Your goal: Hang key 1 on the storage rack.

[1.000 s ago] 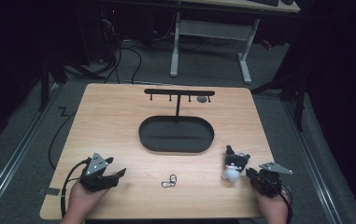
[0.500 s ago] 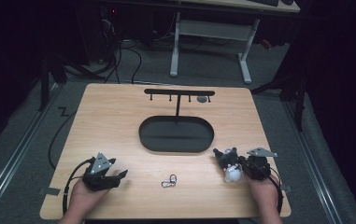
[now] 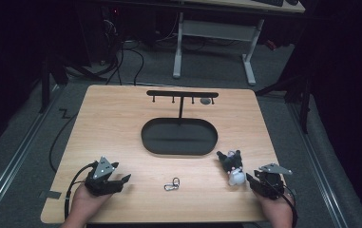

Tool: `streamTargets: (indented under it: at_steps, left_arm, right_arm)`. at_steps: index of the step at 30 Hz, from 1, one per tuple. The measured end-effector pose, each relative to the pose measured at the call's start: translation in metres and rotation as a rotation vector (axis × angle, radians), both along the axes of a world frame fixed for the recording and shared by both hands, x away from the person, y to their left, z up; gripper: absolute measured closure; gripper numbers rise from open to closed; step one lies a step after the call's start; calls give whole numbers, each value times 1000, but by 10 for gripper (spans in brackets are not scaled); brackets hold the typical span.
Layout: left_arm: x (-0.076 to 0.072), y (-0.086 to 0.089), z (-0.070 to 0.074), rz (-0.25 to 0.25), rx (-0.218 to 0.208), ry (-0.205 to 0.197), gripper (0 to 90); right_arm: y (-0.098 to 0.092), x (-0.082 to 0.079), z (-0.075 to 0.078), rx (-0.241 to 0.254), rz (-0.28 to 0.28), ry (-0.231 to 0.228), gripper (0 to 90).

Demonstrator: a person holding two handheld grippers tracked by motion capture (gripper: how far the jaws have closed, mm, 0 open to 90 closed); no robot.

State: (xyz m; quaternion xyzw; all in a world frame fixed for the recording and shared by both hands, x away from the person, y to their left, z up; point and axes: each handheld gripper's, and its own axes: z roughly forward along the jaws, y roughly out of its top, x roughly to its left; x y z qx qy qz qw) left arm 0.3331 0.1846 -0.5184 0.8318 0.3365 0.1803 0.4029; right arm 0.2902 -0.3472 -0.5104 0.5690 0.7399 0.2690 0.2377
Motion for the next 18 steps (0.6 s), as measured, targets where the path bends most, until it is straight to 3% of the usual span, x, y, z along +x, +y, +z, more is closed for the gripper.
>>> streamTargets:
  at_steps: [8, 18]
  left_arm:
    - [2, 1, 1, -21, -7, 1, 335]
    - [1, -2, 1, -26, -8, -3, 335]
  right_arm:
    - [9, -5, 2, -46, 18, 109, 506]
    - [21, -2, 16, -79, 93, 277, 319]
